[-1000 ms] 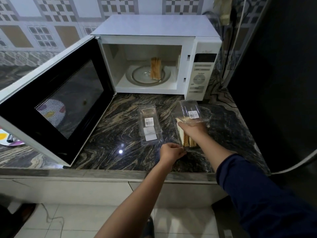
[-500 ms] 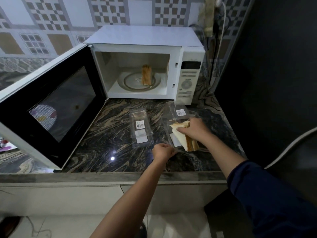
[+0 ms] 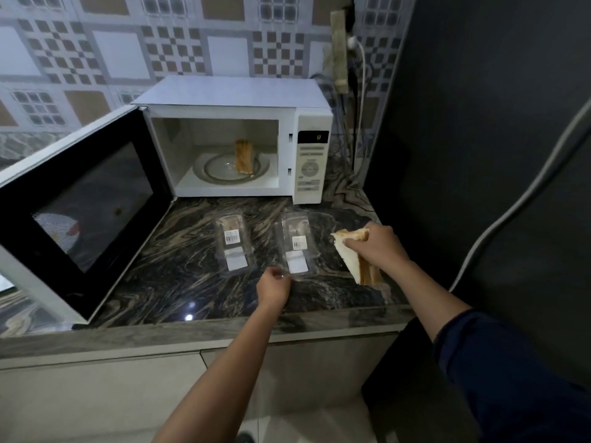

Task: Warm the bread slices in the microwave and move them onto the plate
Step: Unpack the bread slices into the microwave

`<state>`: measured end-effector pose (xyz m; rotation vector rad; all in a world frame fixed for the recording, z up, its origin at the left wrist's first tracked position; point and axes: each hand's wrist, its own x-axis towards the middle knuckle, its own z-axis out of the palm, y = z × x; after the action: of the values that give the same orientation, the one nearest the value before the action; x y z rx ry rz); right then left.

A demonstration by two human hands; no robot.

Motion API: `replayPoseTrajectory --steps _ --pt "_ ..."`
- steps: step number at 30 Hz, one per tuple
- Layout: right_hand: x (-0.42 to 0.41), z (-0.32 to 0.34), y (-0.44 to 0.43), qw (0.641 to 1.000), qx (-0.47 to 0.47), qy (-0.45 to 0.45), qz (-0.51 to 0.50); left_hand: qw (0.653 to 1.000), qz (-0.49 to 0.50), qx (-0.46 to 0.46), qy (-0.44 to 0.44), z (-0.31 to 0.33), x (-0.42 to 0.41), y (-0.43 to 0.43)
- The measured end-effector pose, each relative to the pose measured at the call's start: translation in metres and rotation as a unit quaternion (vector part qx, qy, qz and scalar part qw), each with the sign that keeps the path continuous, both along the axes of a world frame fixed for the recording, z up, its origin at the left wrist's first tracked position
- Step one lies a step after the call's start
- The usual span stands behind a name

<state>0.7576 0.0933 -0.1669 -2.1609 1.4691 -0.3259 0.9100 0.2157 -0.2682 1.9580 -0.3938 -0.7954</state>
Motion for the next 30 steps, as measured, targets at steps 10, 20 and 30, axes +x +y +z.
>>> replayPoseTrajectory --steps 10,20,30 --pt "0.034 0.035 0.004 0.994 -0.101 -0.044 -0.009 0.904 -0.202 0.148 -0.348 -0.027 0.01 0.08" --pt "0.142 0.053 0.007 0.987 -0.123 -0.091 0.051 0.885 -0.154 0.216 -0.384 -0.039 0.087 0.128" --pt "0.28 0.046 -0.019 0.99 -0.083 -0.086 0.075 0.876 -0.148 0.255 -0.381 -0.034 0.197 0.077"
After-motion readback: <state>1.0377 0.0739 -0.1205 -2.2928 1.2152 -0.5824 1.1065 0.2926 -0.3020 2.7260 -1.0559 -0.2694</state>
